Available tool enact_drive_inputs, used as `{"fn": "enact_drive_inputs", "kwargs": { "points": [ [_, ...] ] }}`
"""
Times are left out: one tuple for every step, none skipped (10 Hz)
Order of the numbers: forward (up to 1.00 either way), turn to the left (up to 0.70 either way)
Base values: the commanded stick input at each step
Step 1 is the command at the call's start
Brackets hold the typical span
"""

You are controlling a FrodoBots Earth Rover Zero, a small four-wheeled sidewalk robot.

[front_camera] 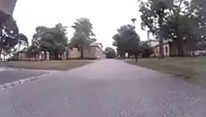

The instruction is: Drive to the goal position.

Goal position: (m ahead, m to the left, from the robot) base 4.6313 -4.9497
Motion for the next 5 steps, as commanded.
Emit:
{"fn": "enact_drive_inputs", "kwargs": {
  "points": [
    [0.85, 0.0],
    [0.85, 0.0],
    [0.85, 0.0],
    [0.85, 0.0],
    [0.85, 0.0]
  ]
}}
